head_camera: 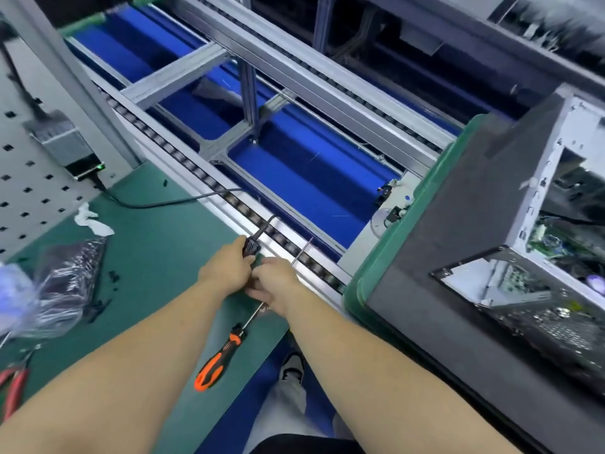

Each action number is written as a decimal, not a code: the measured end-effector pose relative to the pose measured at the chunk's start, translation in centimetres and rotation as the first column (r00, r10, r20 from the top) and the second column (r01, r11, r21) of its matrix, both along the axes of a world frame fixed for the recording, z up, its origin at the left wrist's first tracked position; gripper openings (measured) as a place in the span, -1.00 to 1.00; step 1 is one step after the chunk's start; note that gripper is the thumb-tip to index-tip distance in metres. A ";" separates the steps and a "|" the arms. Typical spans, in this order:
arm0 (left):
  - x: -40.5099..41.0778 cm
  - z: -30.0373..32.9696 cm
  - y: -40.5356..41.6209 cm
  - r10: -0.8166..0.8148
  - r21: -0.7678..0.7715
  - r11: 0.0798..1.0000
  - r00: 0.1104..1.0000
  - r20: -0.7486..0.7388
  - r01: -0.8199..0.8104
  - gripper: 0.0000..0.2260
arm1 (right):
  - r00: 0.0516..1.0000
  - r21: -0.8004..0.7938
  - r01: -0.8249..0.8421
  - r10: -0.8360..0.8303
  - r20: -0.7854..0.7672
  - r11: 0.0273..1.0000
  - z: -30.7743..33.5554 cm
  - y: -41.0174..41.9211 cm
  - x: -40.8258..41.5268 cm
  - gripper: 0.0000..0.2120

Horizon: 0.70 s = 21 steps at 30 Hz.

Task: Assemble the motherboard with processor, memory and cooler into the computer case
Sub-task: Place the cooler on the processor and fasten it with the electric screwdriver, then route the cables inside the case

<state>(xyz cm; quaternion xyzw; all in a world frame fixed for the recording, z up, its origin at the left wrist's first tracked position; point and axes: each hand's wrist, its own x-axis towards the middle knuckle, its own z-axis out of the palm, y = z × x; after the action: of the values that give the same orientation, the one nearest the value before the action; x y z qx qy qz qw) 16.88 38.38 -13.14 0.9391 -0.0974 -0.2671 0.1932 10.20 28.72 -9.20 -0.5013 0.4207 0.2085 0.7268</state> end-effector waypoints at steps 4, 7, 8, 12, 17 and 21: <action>-0.3 -0.6 -0.4 -0.030 0.135 0.991 0.998 0.059 0.022 -0.72 | 1.000 0.003 0.021 -0.021 -0.006 1.000 0.6 -1.9 -0.1 -0.76; -0.7 -0.4 -1.4 -0.016 0.222 0.975 0.999 0.038 0.007 -0.69 | 1.000 -0.034 0.022 -0.022 -0.003 0.999 1.5 -3.4 0.0 -0.61; -0.7 -0.1 -1.8 -0.016 0.266 0.964 0.998 0.057 0.001 -0.68 | 1.000 -0.052 0.018 -0.018 0.006 0.998 1.7 -3.8 0.1 -0.60; 0.3 3.5 -6.0 0.002 0.205 0.977 0.969 0.246 -0.054 -0.59 | 0.993 -0.273 -0.032 0.062 0.102 0.961 4.3 -6.2 0.8 -0.70; 2.0 11.4 -17.5 0.030 -0.300 0.953 0.966 0.258 0.051 -0.69 | 0.942 -0.705 0.071 0.186 0.281 0.705 11.8 -13.0 1.4 -0.83; 0.0 17.7 -28.1 0.026 -0.611 0.784 0.978 0.206 0.108 -0.86 | 0.917 -0.800 0.274 0.106 0.385 0.534 17.8 -23.6 -1.3 -0.83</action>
<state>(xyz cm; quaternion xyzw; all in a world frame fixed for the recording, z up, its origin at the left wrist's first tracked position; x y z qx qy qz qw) 16.93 10.25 4.56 0.8437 -0.2190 -0.1271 0.4734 8.89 5.15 8.60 -0.7973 0.3398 -0.1593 0.4728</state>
